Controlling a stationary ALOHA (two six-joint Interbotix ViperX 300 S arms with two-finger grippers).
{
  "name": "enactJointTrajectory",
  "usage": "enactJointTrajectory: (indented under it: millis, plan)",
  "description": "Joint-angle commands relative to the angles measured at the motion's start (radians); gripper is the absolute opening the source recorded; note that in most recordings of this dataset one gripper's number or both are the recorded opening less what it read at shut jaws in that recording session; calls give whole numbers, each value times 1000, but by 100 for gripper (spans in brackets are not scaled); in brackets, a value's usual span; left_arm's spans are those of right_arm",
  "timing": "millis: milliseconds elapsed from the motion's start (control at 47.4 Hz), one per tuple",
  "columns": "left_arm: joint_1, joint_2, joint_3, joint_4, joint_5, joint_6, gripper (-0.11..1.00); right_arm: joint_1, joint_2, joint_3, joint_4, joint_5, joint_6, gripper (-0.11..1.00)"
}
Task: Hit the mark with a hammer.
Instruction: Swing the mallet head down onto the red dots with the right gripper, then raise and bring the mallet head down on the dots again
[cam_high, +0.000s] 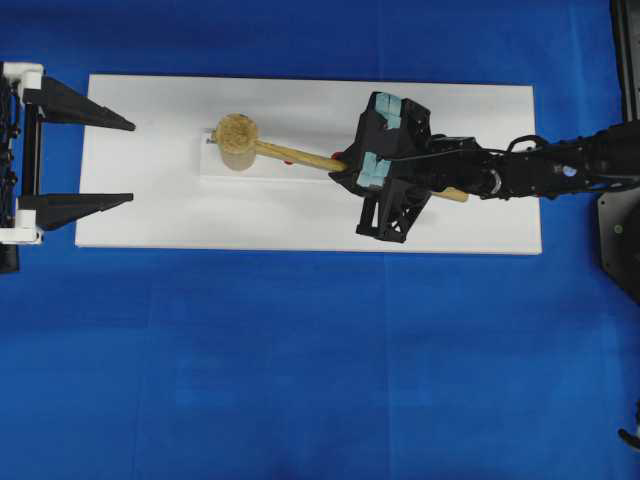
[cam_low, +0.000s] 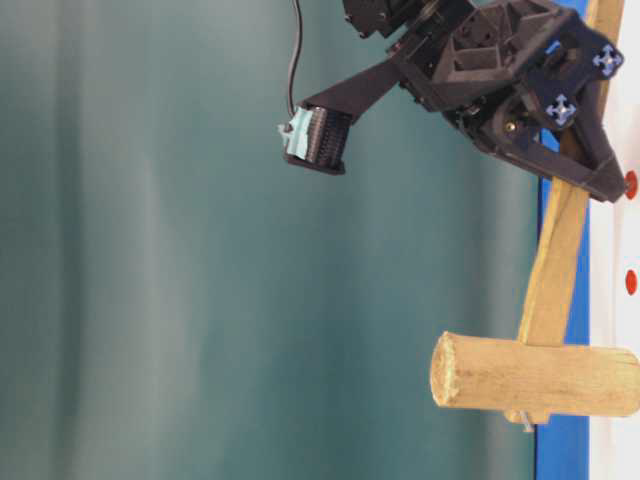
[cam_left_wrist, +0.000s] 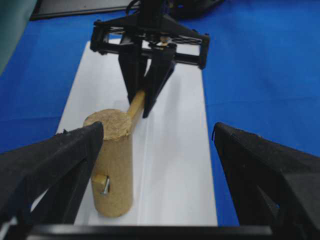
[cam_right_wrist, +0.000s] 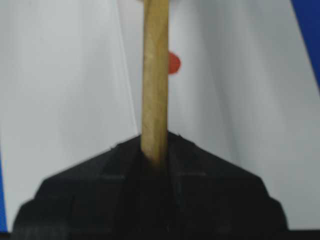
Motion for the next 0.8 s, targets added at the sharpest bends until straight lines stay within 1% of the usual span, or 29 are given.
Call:
enactJointTrajectory:
  millis: [0, 190, 422, 569, 780]
  plan:
    - [2, 2, -9, -2, -5, -2, 89, -3, -61, -9, 0, -11, 0, 2]
    - [2, 2, -9, -2, -5, -2, 89, -3, -216, 37, -2, -11, -5, 2]
    - [2, 2, -9, -2, -5, -2, 89, -3, -430, 173, 2, -11, 2, 2]
    - [2, 3, -9, -2, -5, -2, 89, -3, -471, 204, 8, -11, 6, 2]
    - [3, 3, -9, -2, -5, -2, 89, -3, -436, 184, 8, -9, 5, 2]
